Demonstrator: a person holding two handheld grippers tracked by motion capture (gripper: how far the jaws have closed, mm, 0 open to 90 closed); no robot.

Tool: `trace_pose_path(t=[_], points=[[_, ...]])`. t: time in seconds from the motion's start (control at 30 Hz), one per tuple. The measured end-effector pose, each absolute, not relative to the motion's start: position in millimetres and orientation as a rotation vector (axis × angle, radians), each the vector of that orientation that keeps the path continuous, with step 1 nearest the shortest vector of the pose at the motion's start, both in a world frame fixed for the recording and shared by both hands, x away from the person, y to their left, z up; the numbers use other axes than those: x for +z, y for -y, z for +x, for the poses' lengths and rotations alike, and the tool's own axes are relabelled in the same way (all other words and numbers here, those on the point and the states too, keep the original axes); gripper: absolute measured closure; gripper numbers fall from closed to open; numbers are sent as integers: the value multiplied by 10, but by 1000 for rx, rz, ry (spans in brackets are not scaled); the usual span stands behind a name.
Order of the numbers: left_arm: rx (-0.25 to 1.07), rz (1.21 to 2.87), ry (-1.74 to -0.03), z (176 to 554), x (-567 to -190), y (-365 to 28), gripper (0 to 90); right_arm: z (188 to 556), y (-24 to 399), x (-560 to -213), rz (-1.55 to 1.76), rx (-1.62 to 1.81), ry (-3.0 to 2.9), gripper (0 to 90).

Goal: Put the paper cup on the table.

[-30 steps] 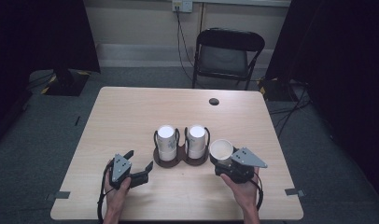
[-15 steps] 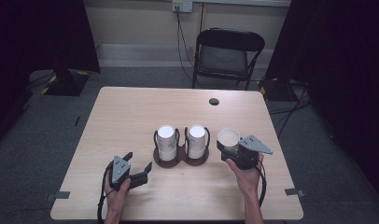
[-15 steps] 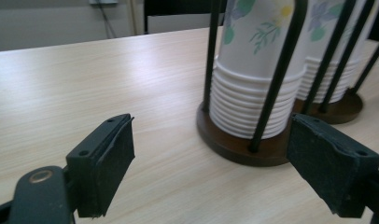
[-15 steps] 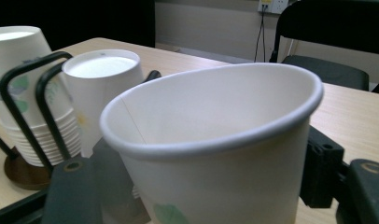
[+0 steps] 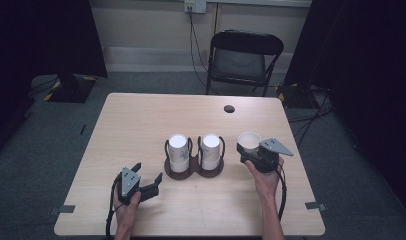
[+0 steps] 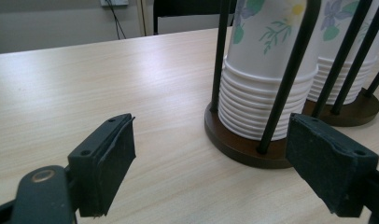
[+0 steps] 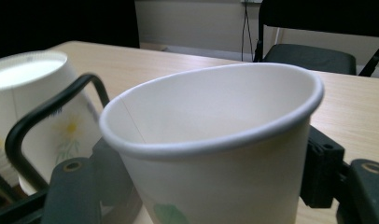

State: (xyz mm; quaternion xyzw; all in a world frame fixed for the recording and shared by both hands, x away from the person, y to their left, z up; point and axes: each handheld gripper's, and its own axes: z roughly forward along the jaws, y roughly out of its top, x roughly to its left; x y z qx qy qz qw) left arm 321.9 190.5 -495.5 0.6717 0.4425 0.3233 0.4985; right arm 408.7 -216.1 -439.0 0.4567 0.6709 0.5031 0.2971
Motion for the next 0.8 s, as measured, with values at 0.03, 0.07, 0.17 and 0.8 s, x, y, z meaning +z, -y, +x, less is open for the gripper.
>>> trace_pose_path(t=[0.03, 0.07, 0.17, 0.8], points=[[783, 1626, -1063, 3215, -4956, -1909, 162, 4100, 2166, -4388, 1219, 1346, -1777, 278], [787, 1623, -1065, 3210, -4956, -1908, 157, 4119, 2167, -4386, 1221, 1339, -1773, 278], [783, 1623, -1068, 3218, -4956, -1908, 156, 4205, 2175, -4407, 1227, 1331, -1761, 278], [790, 1605, -1049, 3194, -4960, -1922, 172, 4568, 2188, -4814, 1377, 1290, -1785, 250]])
